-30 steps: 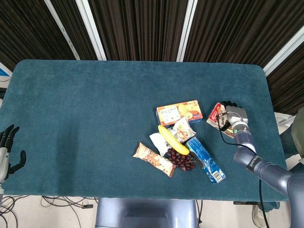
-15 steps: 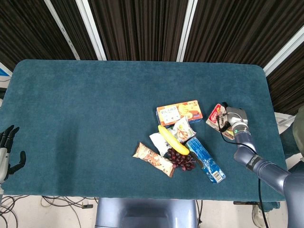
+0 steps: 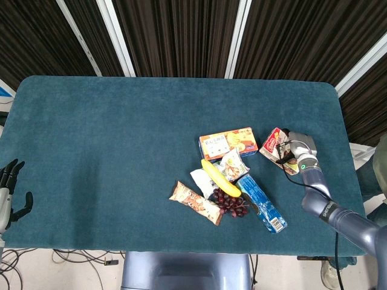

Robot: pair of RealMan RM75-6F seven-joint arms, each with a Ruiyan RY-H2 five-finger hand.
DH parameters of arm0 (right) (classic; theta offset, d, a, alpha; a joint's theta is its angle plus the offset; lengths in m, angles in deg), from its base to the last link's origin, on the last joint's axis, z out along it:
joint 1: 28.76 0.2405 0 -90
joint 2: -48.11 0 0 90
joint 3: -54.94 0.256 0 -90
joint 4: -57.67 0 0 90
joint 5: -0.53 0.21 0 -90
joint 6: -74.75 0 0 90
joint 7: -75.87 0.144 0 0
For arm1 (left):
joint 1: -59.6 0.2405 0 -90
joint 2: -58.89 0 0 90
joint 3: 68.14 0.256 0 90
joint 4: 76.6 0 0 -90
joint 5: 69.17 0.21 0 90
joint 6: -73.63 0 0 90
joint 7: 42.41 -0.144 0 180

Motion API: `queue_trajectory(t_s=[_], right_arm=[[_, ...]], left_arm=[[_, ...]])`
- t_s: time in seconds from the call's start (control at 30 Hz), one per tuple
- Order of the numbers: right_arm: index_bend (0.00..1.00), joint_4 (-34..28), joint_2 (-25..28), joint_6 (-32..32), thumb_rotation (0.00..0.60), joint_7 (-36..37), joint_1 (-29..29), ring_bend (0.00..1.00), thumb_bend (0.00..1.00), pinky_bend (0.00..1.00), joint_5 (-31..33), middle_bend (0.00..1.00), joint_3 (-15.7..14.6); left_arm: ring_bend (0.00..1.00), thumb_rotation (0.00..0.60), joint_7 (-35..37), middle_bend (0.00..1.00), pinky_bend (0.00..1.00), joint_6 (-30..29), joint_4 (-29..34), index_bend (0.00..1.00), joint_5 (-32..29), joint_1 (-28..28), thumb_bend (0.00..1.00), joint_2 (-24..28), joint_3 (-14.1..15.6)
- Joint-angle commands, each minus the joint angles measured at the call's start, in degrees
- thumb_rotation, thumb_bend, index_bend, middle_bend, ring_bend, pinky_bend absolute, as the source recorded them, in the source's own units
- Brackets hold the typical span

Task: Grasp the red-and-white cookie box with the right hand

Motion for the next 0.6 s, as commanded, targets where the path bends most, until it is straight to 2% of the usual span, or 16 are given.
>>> queue_trajectory(t_s=[0.03, 0.6], right_arm=[[0.28, -7.1, 4.8, 2.0, 0.6, 4.9, -2.5, 0.43, 0.15, 0.18, -5.7, 0.38, 2.9], [0.28, -39.6, 23.5, 14.3, 0.6, 17.2, -11.3, 0.42, 0.15, 0.18, -28.3, 0.39, 10.8]], left_arm=[[0.01, 0.6, 0.0, 0.0, 0.03, -0.1, 0.0, 0.0, 0.1, 0.0, 0.54, -0.1, 0.0], [0.01, 0.6, -0.2, 0.0, 0.03, -0.5, 0.1, 0.0, 0.3, 0.2, 0.54, -0.3, 0.1]])
